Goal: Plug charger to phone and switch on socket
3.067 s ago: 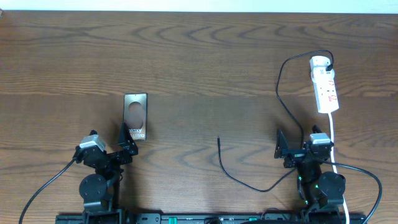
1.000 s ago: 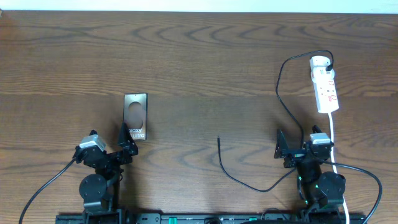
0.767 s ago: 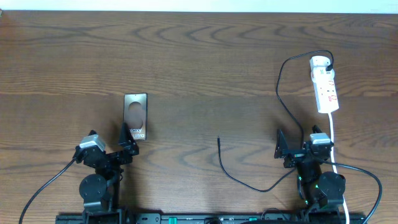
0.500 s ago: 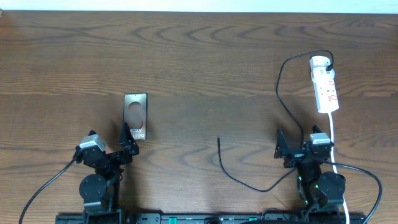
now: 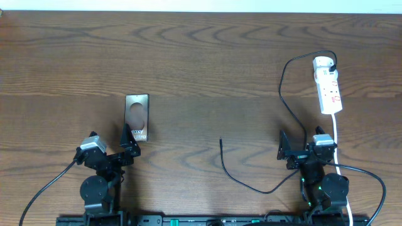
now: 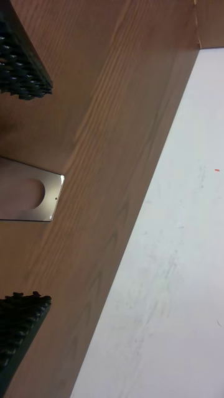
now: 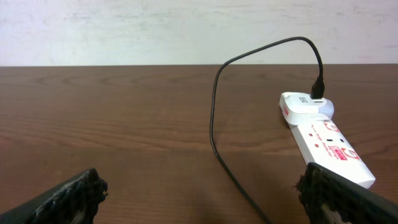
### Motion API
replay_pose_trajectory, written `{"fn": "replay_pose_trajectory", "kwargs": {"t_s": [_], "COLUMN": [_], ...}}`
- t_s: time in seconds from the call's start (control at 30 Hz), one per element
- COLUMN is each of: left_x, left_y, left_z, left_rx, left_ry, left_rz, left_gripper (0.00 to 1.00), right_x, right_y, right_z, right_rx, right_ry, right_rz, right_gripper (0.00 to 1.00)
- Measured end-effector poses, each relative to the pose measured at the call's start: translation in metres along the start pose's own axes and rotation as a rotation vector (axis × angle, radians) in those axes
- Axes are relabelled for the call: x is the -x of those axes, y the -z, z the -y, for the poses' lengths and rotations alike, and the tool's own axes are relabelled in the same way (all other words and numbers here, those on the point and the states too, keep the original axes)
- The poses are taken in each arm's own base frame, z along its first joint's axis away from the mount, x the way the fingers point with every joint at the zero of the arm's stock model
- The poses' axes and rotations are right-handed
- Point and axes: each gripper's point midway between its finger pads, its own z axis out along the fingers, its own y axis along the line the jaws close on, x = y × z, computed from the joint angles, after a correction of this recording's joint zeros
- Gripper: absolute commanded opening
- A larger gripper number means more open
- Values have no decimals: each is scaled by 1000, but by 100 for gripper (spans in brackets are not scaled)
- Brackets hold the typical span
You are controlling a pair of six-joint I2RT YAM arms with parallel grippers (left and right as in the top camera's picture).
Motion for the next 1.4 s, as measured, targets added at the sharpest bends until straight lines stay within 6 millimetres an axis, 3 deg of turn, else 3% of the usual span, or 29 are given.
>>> {"fn": "replay_pose_trajectory", "kwargs": {"t_s": [0.17,0.4,0.47,1.0,1.23,1.4], "left_x": [0,0,0,1,38,62], "left_y": [0,0,0,1,10,7], "left_z": [0,0,1,17,36,47], "left_rx": [0,0,-7,-94,-130,-117], "left_ry": [0,-4,0,-4,-36,-102], "left_rz": [0,0,-2,-11,-3,-115], "left_gripper": [97,38,9,8,7,7], "right_x": [0,0,0,0,0,0], "right_y": [0,0,0,0,0,0], "right_z": [0,0,0,0,0,0], "right_rx": [0,0,0,0,0,-2], "right_ry": [0,0,0,0,0,0], "right_rz": [0,0,-1,-1,-1,-1], "right_gripper": [99,99,99,99,99,99]}}
